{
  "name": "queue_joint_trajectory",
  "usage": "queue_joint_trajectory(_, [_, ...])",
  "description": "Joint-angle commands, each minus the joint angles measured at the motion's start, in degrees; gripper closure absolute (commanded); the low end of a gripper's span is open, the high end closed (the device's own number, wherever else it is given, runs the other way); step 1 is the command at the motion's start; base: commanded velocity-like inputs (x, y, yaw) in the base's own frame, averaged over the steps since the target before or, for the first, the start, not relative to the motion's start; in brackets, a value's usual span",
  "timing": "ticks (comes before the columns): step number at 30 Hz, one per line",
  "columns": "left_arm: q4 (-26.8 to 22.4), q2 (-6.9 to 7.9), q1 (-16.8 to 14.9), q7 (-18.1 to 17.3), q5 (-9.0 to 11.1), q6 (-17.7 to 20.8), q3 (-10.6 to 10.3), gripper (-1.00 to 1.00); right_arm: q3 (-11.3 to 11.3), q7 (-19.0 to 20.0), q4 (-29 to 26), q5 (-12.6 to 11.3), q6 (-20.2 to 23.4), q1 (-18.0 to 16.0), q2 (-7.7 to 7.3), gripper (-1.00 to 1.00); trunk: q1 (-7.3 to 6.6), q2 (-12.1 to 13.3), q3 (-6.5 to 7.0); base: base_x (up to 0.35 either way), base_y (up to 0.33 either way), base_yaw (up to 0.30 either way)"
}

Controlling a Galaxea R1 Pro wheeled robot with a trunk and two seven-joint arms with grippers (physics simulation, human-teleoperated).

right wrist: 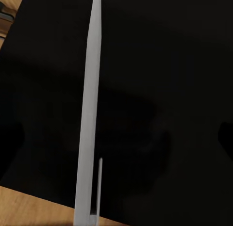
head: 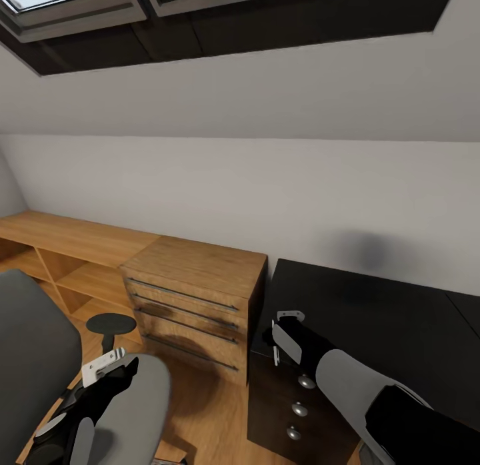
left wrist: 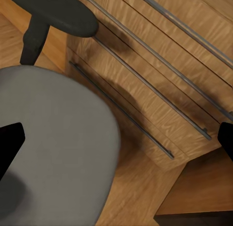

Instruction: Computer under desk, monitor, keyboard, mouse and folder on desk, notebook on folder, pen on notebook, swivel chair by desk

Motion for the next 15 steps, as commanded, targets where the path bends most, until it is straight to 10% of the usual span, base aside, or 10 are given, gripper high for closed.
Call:
queue_joint_trajectory(1, [-0.07, -0.05, -0.05, 0.15, 0.59, 0.33, 0.1, -1.0, 0.48, -0.44, -0.09, -0.54, 0.16, -0.07, -0.05, -1.0, 0.0, -0.04, -0.07, 0.0, 0.0, 0.0])
queue_joint_trajectory(15, [-0.07, -0.05, -0.05, 0.15, 0.59, 0.33, 0.1, -1.0, 0.48, -0.45, -0.09, -0.47, 0.18, -0.07, -0.06, -1.0, 0.66, -1.24, -0.6, 0.0, 0.0, 0.0])
